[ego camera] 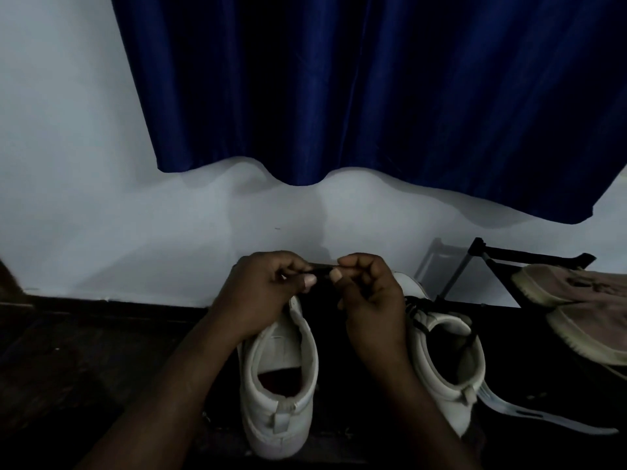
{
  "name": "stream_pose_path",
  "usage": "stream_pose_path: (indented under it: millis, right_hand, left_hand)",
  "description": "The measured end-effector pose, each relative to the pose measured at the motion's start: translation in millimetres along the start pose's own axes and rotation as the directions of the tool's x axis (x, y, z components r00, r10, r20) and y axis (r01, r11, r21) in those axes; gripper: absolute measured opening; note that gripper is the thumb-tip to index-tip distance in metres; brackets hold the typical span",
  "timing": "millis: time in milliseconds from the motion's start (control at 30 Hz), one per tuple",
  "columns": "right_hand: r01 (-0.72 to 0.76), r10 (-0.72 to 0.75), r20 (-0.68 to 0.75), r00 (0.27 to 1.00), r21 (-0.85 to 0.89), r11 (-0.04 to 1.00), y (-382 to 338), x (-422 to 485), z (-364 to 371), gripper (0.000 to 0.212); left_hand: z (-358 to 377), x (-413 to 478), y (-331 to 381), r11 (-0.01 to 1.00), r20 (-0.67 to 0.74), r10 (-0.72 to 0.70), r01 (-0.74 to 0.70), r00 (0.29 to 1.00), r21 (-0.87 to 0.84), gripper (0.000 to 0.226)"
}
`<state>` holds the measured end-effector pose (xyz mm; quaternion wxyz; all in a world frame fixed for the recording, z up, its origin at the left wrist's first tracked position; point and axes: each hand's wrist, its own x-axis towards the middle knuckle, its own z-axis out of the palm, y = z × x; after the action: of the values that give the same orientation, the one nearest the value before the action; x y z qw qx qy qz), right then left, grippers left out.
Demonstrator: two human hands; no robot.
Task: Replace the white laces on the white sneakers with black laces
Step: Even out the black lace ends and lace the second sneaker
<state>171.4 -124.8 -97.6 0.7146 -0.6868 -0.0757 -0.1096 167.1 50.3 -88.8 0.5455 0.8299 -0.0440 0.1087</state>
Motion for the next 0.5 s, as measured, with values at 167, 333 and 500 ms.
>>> stream_pose_path:
  millis: [167,333,500]
  right_hand:
    - [-0.028,0.026,-0.034,0.999,-0.07,0.997,4.7,1.9,-0.9,0.018]
    - [0.01,-0.024,-0.06,0.998,-0.227,0.974,12.5,0.9,-2.6,0.013]
    - [0.015,-0.025,-0.086,0.996,-0.109,0.994,6.8,-0.7,-1.3,0.013]
  left_hand:
    - [-5.3,1.2,3.9,0.967,-0.434,-0.085,-0.03,0.897,-0.252,0.008]
    - [-18.9,4.6,1.2,0.817,-0.544,-0.295,-0.088,0.786,-0.57,0.009]
    - [-18.0,7.2,-0.6,0.797,-0.526,-0.304,-0.09,0.794,-0.597,0.009]
